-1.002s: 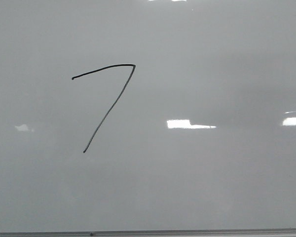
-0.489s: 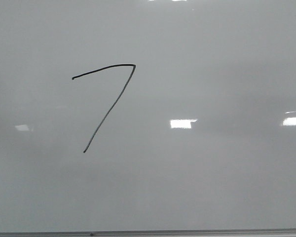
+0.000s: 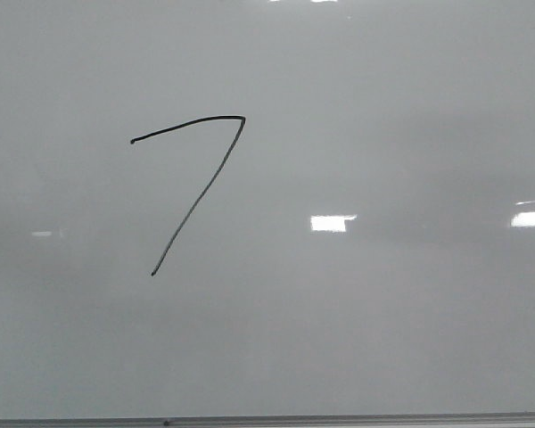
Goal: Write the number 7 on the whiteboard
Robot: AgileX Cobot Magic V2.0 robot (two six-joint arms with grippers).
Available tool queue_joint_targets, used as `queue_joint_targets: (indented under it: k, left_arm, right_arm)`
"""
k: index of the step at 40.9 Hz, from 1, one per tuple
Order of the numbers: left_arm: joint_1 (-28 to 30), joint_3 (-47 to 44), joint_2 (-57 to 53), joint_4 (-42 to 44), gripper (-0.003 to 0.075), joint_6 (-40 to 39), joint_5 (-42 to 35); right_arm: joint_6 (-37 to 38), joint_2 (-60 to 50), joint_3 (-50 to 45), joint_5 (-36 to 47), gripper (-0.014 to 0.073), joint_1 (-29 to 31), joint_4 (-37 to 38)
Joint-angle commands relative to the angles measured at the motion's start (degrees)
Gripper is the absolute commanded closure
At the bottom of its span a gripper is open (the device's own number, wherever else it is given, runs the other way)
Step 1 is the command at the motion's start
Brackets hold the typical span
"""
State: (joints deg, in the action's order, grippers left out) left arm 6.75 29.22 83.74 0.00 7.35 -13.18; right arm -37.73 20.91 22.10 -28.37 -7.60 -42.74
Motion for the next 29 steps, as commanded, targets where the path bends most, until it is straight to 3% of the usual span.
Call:
queue_joint_targets:
  k: [1,14,17,24,29]
  left_arm:
    - [0.1,1.6,-0.1,-0.8,0.0708,-0.6,-6.8]
    - [0.1,1.6,1.0,-0.8,0.0701,-0.6,-7.2]
    - [0.1,1.6,1.0,-0.8,0.0651,-0.6,-7.1]
    - [0.1,1.6,0.9,-0.8,0.0436,-0.6,-7.1]
    - [0.1,1.6,0.0,-0.8,0.0373,-0.6,-6.7]
  right_arm:
    - [0.0,0.2,1.5,3.3,0.0662,0.3,-1.7]
    - [0.0,0.2,1.5,3.2,0.0662,0.3,-1.7]
    - [0.0,0.2,1.5,3.2,0.0662,0.3,-1.7]
    - [0.0,0.2,1.5,3.0,0.0662,0.3,-1.7]
    - [0.0,0.2,1.5,3.0,0.0662,0.3,-1.7]
